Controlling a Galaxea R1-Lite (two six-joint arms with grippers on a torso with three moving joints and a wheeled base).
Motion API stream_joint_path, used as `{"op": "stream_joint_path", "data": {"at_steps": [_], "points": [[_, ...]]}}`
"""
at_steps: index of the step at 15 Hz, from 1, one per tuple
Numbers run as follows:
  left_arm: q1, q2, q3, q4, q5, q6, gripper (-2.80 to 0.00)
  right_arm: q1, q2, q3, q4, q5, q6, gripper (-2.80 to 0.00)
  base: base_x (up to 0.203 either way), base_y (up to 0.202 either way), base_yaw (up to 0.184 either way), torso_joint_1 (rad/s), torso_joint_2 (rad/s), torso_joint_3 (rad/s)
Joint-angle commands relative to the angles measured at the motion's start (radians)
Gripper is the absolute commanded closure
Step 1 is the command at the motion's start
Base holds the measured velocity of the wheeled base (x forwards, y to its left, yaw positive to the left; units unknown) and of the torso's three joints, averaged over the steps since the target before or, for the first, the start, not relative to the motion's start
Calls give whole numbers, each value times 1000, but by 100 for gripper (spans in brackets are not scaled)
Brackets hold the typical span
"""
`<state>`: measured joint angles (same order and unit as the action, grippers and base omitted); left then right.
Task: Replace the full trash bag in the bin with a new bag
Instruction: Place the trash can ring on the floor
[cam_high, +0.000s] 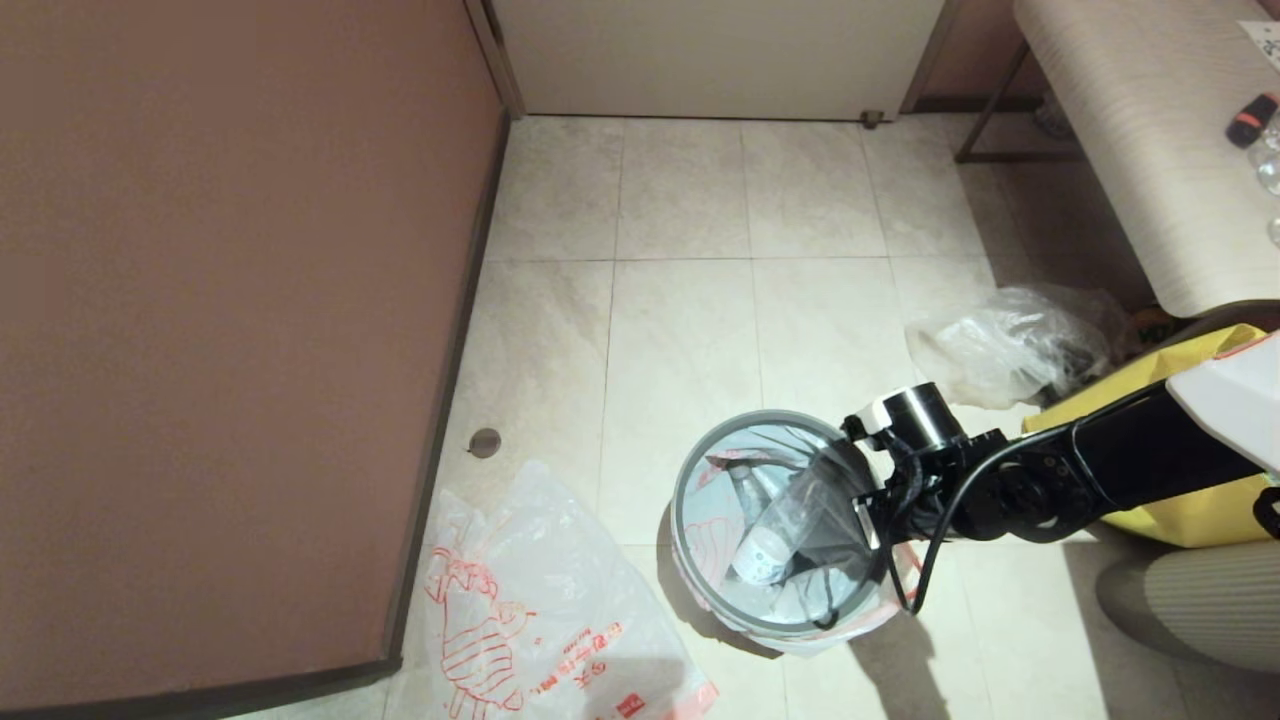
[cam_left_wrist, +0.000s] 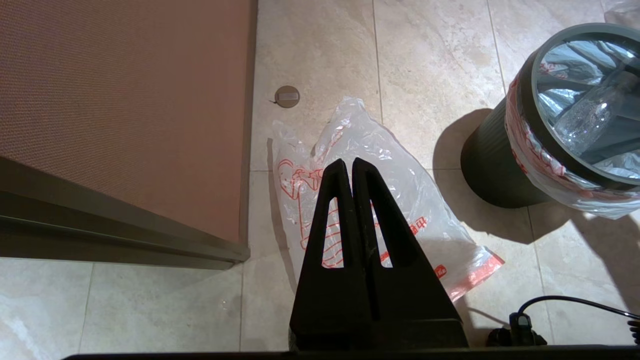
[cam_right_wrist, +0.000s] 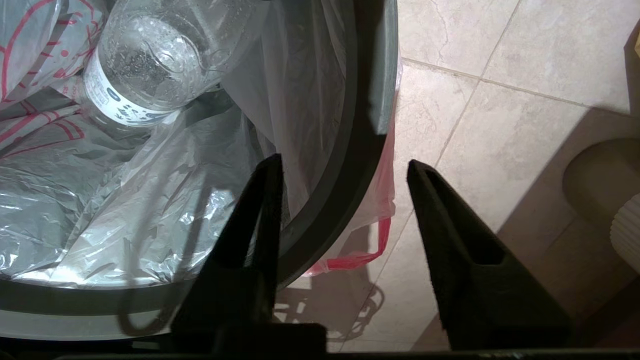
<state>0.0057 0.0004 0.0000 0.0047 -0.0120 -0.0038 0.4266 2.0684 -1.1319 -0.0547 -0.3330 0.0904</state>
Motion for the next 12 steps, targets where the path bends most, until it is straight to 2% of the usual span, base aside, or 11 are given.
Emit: {"op": "stream_joint_path", "data": {"at_steps": [1, 12], "points": [[0, 0, 0, 0, 0, -1, 0, 0, 4, -5, -1, -1, 0, 0, 0, 0, 0, 0, 0, 0], [0, 0, 0, 0, 0, -1, 0, -2, -52, -7, 16, -3, -3, 0, 0, 0, 0, 0, 0, 0]]}}
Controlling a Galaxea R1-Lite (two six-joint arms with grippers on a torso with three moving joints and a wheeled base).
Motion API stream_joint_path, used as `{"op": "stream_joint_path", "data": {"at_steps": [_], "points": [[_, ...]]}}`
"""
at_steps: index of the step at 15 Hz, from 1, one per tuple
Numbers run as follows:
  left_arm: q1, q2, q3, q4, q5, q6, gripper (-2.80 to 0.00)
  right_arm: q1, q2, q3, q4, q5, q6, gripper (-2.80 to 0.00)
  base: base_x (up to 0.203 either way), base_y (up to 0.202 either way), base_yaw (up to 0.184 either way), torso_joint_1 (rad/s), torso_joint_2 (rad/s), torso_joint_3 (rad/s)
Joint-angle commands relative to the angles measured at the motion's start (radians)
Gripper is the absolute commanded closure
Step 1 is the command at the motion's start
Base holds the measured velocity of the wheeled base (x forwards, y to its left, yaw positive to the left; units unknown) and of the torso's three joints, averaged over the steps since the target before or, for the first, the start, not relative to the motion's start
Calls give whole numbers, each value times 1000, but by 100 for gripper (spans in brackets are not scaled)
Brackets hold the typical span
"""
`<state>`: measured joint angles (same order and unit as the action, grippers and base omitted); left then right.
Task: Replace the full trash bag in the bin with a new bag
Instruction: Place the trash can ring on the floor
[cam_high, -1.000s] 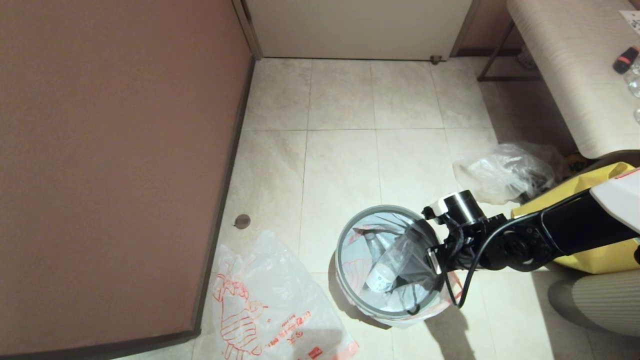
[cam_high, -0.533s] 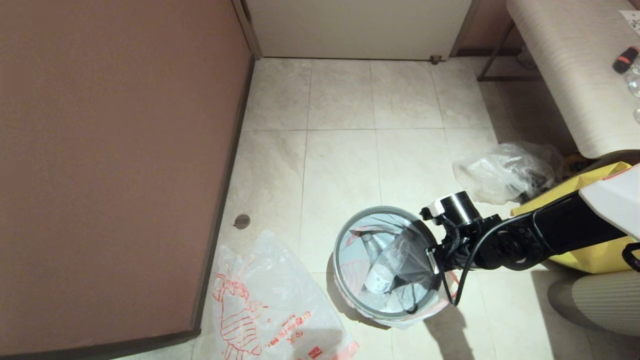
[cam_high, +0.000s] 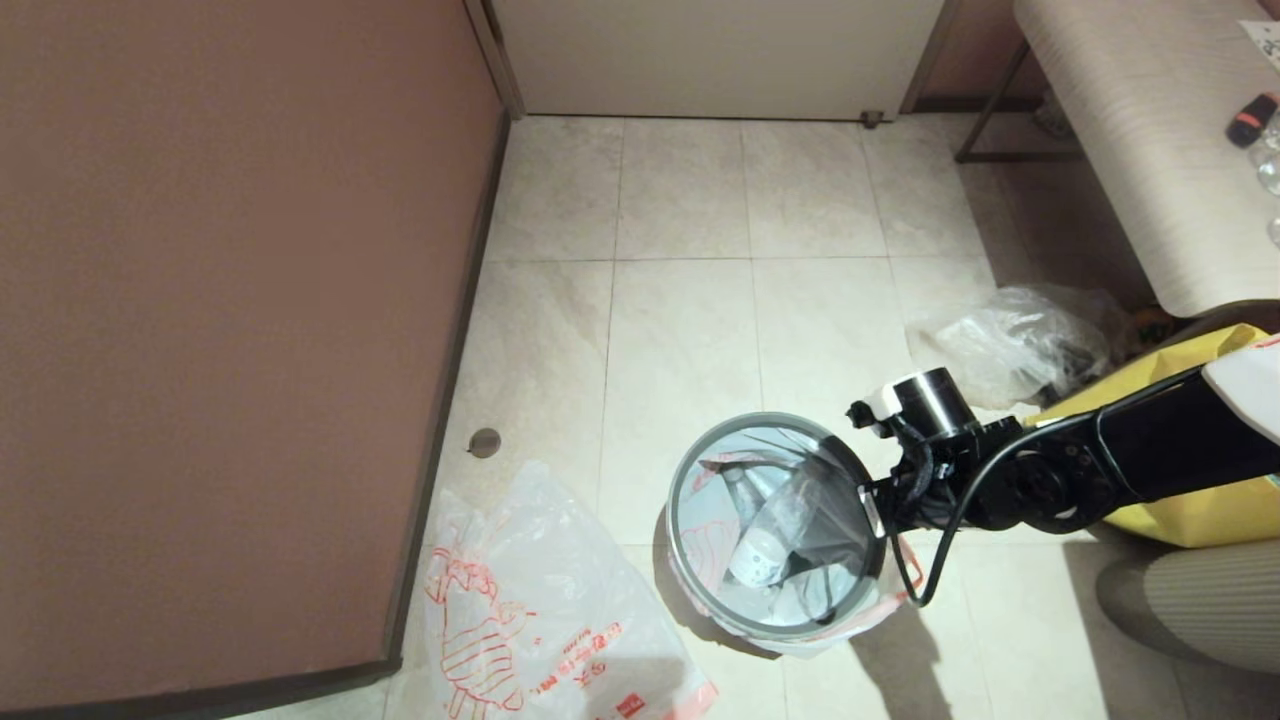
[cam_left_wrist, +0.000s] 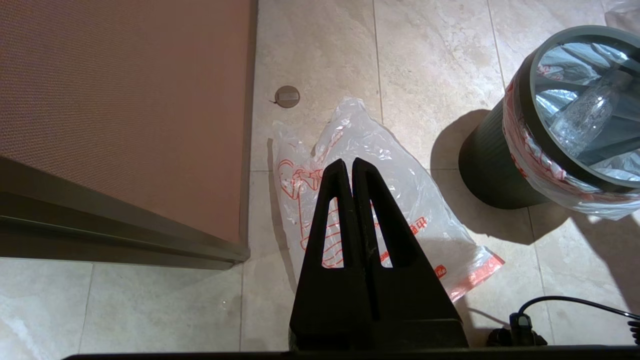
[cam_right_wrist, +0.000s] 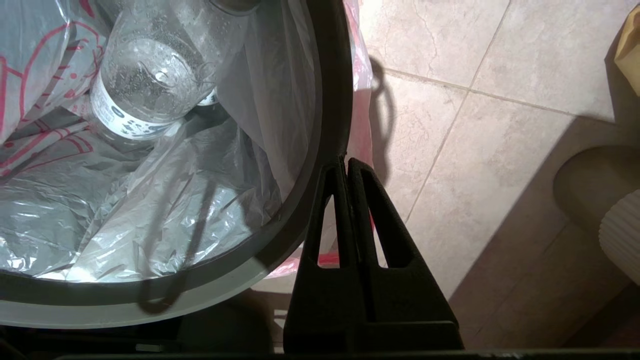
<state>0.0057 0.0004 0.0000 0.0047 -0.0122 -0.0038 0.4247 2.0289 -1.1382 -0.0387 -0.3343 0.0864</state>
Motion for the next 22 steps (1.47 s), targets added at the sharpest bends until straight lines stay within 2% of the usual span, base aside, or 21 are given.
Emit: {"op": "stream_joint_path", "data": {"at_steps": [1, 2, 10, 11, 18, 22], "points": [[0, 0, 0, 0, 0, -1, 0, 0, -7, 6, 0, -3, 1, 0, 0, 0, 0, 0, 0, 0], [0, 0, 0, 0, 0, -1, 0, 0, -2, 6, -1, -3, 3, -280, 0, 0, 0, 0, 0, 0], [0, 0, 0, 0, 0, -1, 0, -17, 103, -11, -55, 2, 5, -280, 0, 0, 0, 0, 0, 0], [0, 0, 0, 0, 0, -1, 0, -21, 115, -11, -66, 3, 6, 0, 0, 0, 0, 0, 0, 0], [0, 0, 0, 0, 0, -1, 0, -16, 26, -1, -62, 0, -7, 0, 0, 0, 0, 0, 0, 0], [0, 0, 0, 0, 0, -1, 0, -3, -17, 14, -14, -2, -4, 0, 0, 0, 0, 0, 0, 0]]}}
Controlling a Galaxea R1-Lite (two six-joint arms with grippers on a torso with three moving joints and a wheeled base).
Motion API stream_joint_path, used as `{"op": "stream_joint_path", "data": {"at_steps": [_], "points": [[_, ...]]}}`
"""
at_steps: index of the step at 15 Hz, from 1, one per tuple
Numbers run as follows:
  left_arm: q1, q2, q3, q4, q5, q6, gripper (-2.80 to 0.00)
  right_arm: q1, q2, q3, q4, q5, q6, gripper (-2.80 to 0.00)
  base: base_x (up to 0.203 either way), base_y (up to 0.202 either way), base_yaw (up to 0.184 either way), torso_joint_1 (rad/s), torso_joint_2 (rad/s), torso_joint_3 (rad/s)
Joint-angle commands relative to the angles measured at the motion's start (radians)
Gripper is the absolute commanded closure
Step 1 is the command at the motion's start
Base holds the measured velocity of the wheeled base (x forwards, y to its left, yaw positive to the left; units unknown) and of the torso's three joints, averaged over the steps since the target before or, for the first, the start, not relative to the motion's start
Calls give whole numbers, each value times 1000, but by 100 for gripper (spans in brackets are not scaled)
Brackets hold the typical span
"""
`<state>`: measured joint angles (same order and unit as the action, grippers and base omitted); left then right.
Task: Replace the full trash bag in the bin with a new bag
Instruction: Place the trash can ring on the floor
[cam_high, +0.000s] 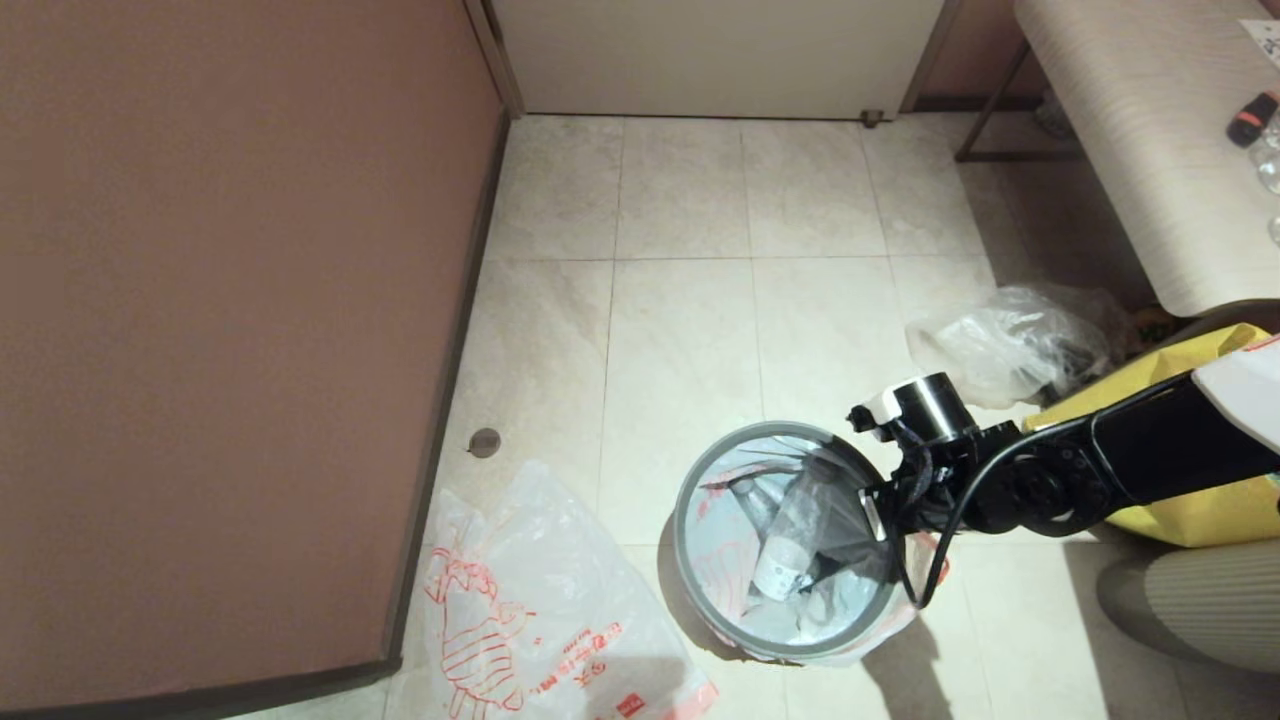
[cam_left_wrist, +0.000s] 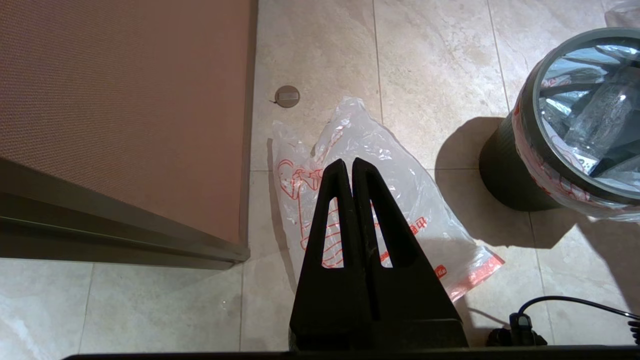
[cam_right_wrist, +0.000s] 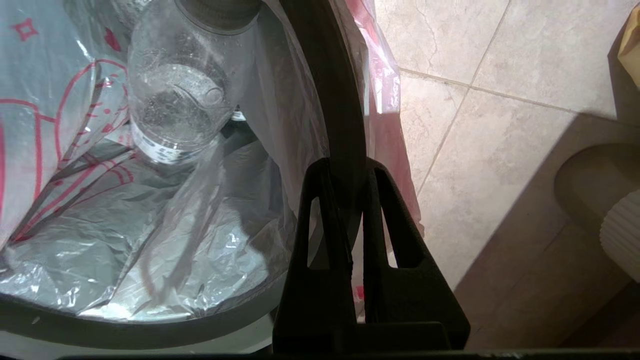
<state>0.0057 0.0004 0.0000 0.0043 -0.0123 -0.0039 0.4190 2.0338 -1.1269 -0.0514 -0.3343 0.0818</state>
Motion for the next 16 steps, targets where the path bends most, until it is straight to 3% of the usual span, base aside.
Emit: {"op": "stream_joint_path", "data": {"at_steps": [1, 3, 4, 5, 7, 9, 11, 16], "points": [[0, 0, 0, 0, 0, -1, 0, 4, -34, 8, -1, 1, 3, 0, 0, 0, 0, 0, 0, 0], [0, 0, 0, 0, 0, -1, 0, 1, -29, 15, -7, 41, 6, 0, 0, 0, 0, 0, 0, 0], [0, 0, 0, 0, 0, -1, 0, -8, -20, 16, -12, 117, 14, 0, 0, 0, 0, 0, 0, 0], [0, 0, 0, 0, 0, -1, 0, -20, -9, 15, -15, 201, 50, 0, 0, 0, 0, 0, 0, 0], [0, 0, 0, 0, 0, -1, 0, -26, -23, 11, -15, 243, 138, 0, 0, 0, 0, 0, 0, 0], [0, 0, 0, 0, 0, -1, 0, -44, -16, 14, -7, 236, 101, 0, 0, 0, 0, 0, 0, 0], [0, 0, 0, 0, 0, -1, 0, -56, 1, 22, -13, 173, 59, 0, 0, 0, 0, 0, 0, 0], [0, 0, 0, 0, 0, -1, 0, -11, -158, 44, 49, 173, 81, 0, 0, 0, 0, 0, 0, 0]]}}
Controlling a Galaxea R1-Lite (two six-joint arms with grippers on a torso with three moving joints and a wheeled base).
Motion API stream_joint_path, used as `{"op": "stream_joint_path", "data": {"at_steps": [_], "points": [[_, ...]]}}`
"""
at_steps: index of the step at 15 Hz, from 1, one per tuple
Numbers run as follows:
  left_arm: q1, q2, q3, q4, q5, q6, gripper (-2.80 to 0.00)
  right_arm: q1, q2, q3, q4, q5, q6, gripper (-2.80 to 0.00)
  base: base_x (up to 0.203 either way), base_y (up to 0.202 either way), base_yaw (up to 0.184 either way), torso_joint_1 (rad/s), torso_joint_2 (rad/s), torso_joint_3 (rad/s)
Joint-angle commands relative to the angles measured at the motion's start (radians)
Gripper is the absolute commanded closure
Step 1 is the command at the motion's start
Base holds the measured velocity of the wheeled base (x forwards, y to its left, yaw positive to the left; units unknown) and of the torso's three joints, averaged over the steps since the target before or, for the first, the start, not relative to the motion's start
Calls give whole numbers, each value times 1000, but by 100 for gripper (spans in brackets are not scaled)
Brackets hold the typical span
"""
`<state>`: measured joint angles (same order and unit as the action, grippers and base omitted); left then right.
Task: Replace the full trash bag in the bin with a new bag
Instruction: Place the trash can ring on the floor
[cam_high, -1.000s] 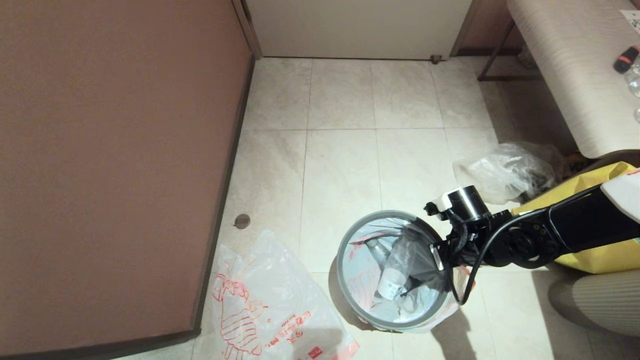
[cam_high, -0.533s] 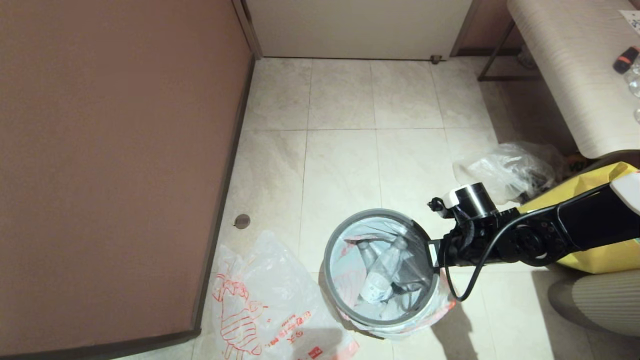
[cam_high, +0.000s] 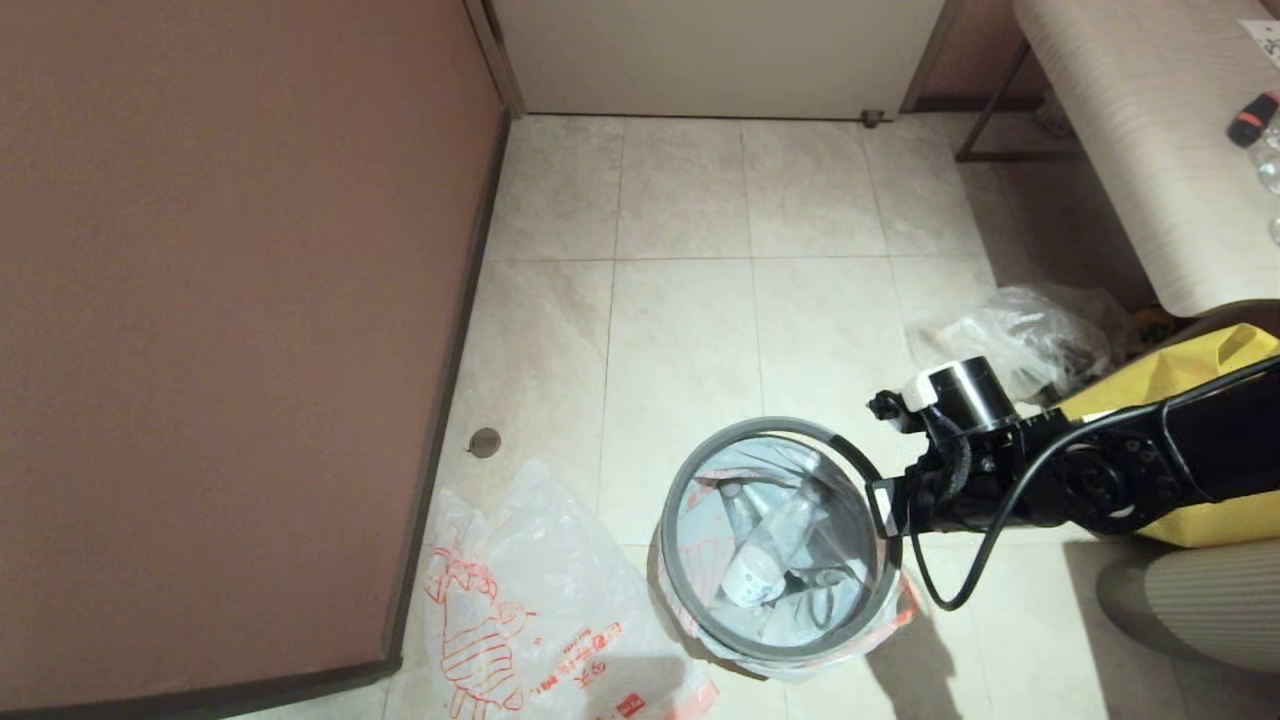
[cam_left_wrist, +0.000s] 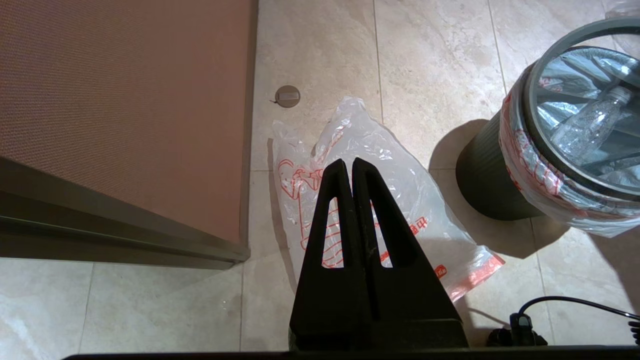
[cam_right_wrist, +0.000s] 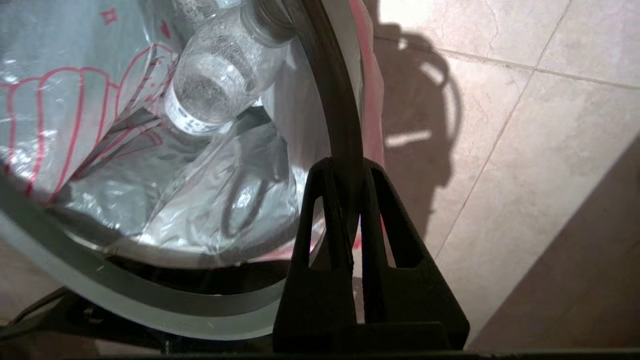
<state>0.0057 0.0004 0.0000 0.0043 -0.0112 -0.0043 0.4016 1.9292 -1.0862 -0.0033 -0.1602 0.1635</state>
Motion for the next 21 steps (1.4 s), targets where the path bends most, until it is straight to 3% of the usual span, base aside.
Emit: {"op": "stream_joint_path", "data": {"at_steps": [1, 5, 10, 16, 19, 21], "points": [[0, 0, 0, 0, -1, 0, 0, 10, -97, 2, 60, -1, 14, 0, 0, 0, 0, 0, 0, 0], [0, 0, 0, 0, -1, 0, 0, -32, -233, -34, 230, -1, 56, 0, 0, 0, 0, 0, 0, 0], [0, 0, 0, 0, -1, 0, 0, -242, -248, -156, 332, -7, 12, 0, 0, 0, 0, 0, 0, 0], [0, 0, 0, 0, -1, 0, 0, -490, 6, -386, 338, -6, -52, 0, 0, 0, 0, 0, 0, 0], [0, 0, 0, 0, -1, 0, 0, -575, 144, -468, 312, -4, -99, 0, 0, 0, 0, 0, 0, 0], [0, 0, 0, 0, -1, 0, 0, -605, 236, -478, 277, -10, -176, 0, 0, 0, 0, 0, 0, 0]]}}
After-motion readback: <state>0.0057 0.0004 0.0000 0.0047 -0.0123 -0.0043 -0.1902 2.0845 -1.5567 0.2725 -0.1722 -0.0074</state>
